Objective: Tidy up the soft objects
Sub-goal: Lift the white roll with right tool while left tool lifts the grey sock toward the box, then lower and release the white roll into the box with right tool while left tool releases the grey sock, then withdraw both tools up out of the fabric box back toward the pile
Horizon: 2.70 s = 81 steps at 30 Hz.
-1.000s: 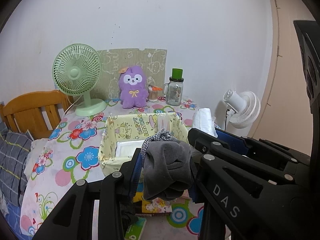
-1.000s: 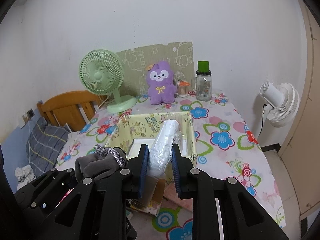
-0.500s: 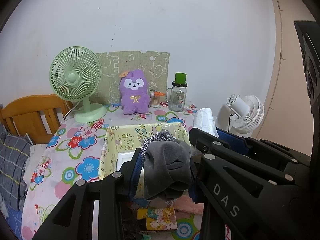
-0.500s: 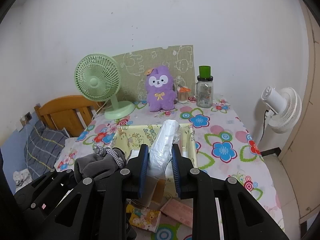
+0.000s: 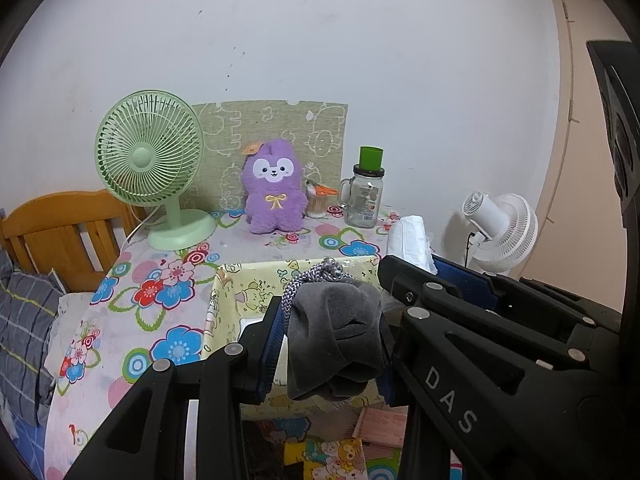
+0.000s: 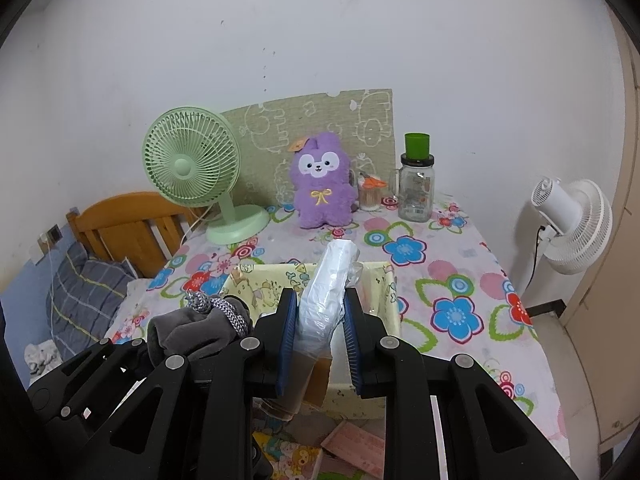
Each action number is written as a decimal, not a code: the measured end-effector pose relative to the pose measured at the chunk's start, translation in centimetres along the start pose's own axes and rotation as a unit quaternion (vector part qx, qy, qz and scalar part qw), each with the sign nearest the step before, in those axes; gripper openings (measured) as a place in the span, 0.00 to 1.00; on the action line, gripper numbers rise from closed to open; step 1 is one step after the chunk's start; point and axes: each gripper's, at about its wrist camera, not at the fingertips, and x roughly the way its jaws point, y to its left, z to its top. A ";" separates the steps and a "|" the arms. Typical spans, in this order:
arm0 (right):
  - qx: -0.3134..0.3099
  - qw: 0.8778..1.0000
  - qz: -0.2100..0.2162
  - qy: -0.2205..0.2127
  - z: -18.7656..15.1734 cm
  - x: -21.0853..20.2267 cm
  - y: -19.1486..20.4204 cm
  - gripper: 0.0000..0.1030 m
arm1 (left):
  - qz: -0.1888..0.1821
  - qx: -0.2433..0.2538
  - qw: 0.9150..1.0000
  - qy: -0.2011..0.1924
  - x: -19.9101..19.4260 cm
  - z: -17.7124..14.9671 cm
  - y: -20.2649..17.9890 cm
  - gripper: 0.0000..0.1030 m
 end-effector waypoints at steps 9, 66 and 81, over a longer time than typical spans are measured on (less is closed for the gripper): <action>-0.003 1.000 0.006 0.002 0.6 1.7 0.0 0.25 | 0.008 -0.003 1.000 0.003 1.4 0.6 0.5 0.39; -0.027 0.995 0.032 0.094 -0.3 13.6 0.3 0.25 | 0.048 -0.023 0.993 0.101 11.1 -0.8 4.6 0.70; -0.011 0.996 0.032 0.078 -0.2 10.8 0.0 0.65 | 0.041 -0.020 0.996 0.083 8.8 -0.6 3.7 0.74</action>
